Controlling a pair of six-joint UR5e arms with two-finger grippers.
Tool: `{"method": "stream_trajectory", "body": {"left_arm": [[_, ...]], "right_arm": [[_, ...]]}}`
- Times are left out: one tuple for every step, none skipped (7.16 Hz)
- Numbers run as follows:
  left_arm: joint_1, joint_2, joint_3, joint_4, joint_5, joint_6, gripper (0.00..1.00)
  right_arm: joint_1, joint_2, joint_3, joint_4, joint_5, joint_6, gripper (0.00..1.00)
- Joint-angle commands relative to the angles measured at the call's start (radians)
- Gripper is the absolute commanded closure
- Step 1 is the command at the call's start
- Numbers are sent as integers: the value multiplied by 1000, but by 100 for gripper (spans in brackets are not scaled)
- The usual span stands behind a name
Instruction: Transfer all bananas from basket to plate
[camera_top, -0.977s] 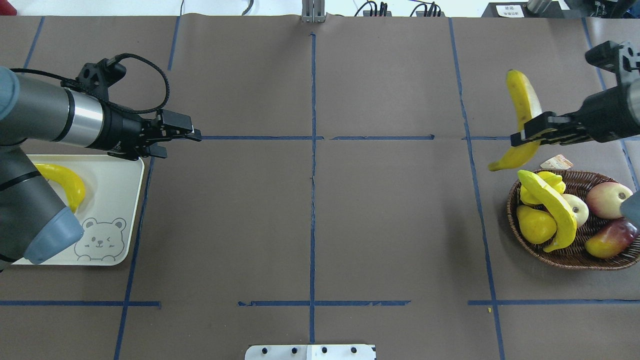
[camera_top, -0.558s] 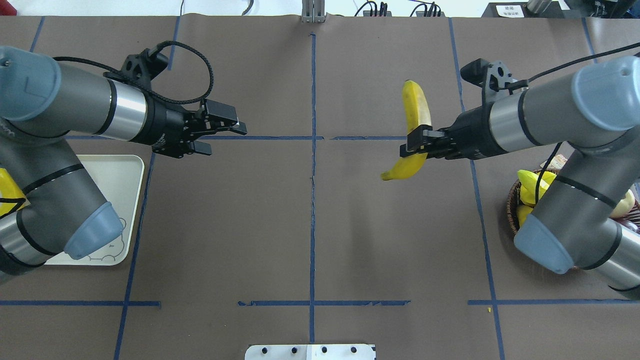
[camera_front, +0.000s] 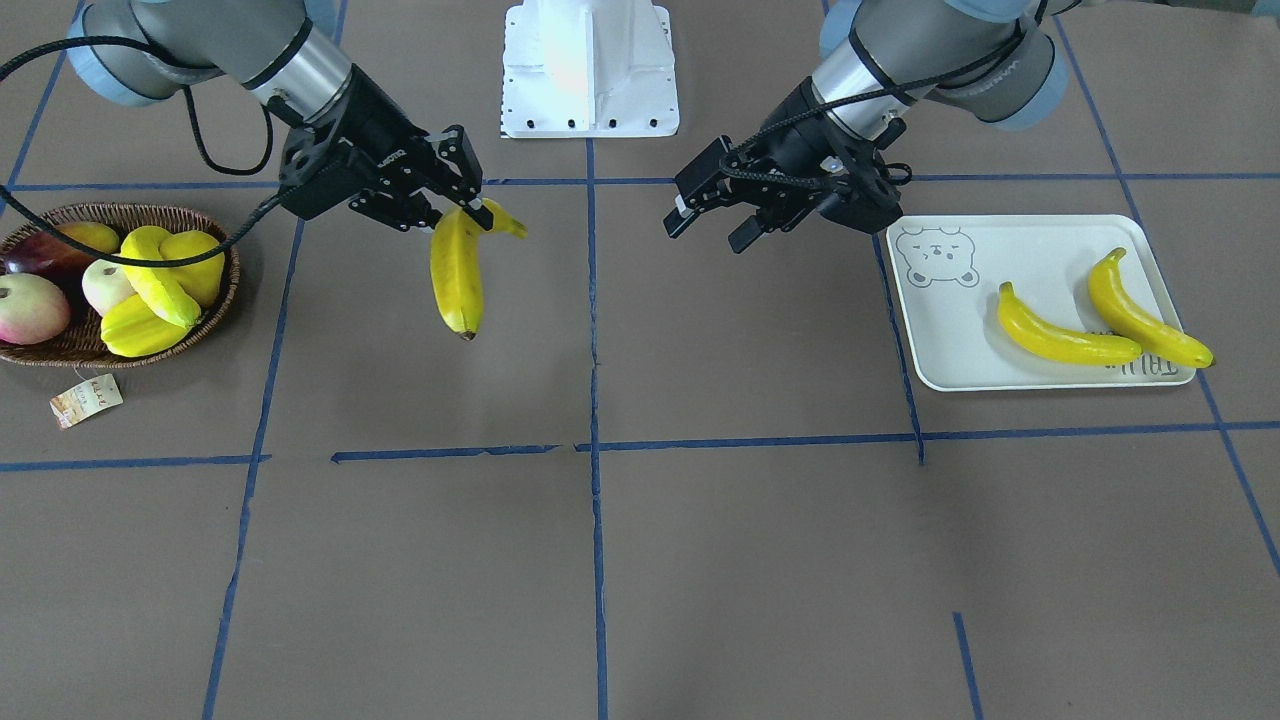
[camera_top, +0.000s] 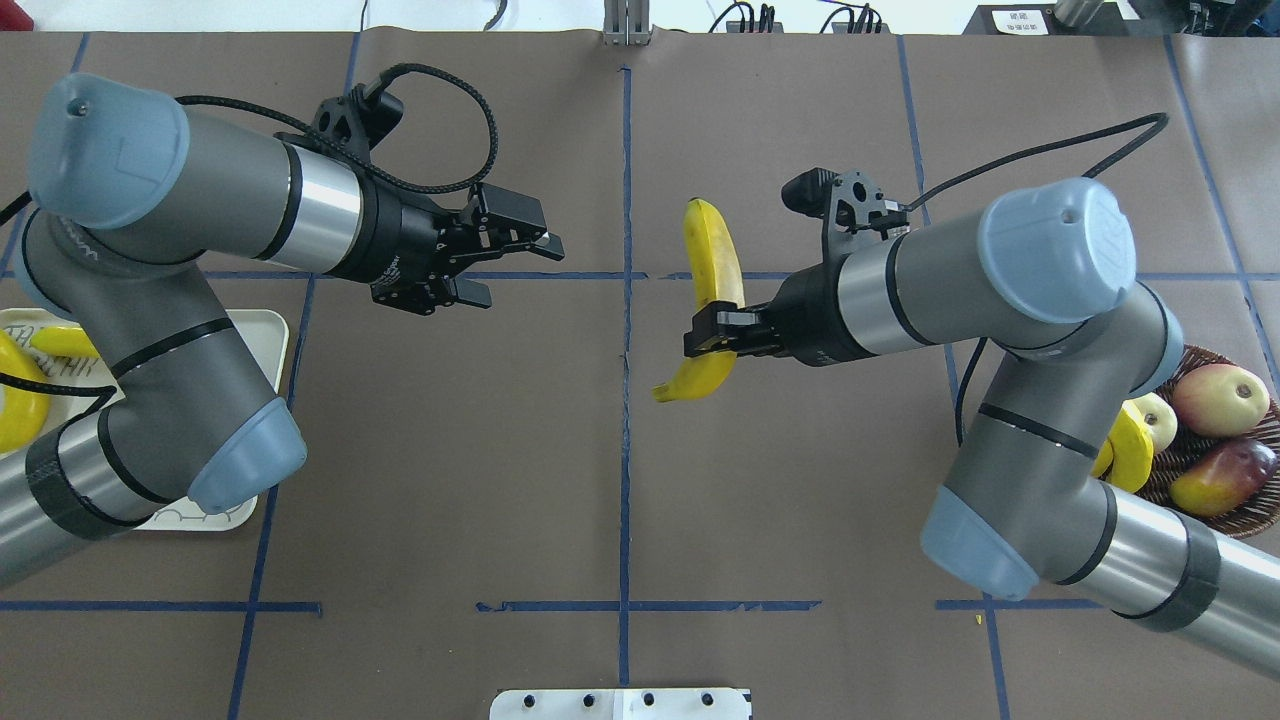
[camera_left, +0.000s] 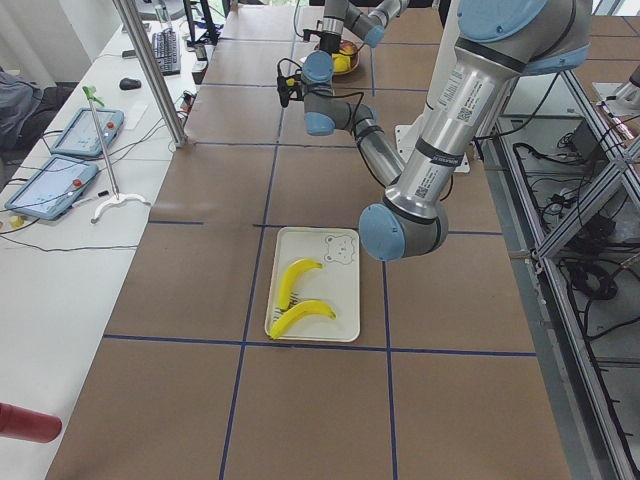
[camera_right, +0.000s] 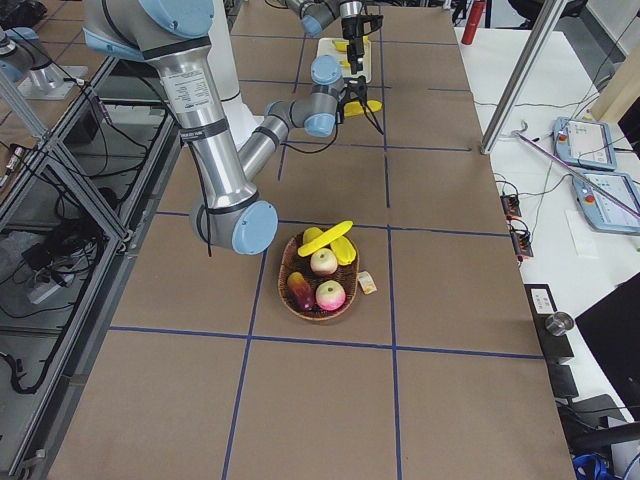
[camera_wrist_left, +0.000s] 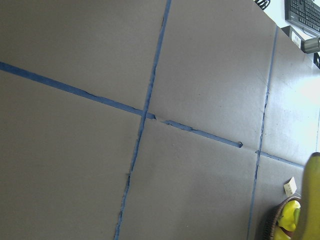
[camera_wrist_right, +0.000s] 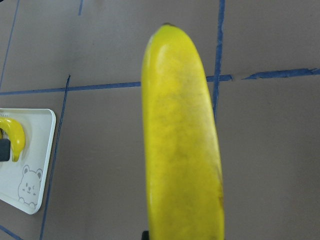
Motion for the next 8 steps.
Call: {"method": "stream_trajectory", "body": {"left_arm": [[32, -31, 4, 1, 59, -28, 0], [72, -52, 14, 1, 124, -28, 0], [105, -78, 36, 3, 169, -28, 0], [118, -83, 46, 1, 188, -28, 0], [118, -86, 48, 1, 188, -28, 0], [119, -106, 71, 1, 190, -28, 0], [119, -109, 82, 0, 190, -28, 1], [119, -109, 83, 1, 190, -28, 1]], "right_arm": [[-35, 29, -17, 0, -18, -8, 99], [-44, 49, -17, 0, -26, -6, 99], [-57, 52, -17, 0, -47, -6, 99], [-63, 54, -17, 0, -54, -3, 99], [-66, 54, -17, 2, -54, -2, 99], [-70, 60, -15, 2, -54, 0, 99], [-77, 66, -12, 2, -54, 4, 99], [-78, 68, -8, 2, -55, 6, 99]]}}
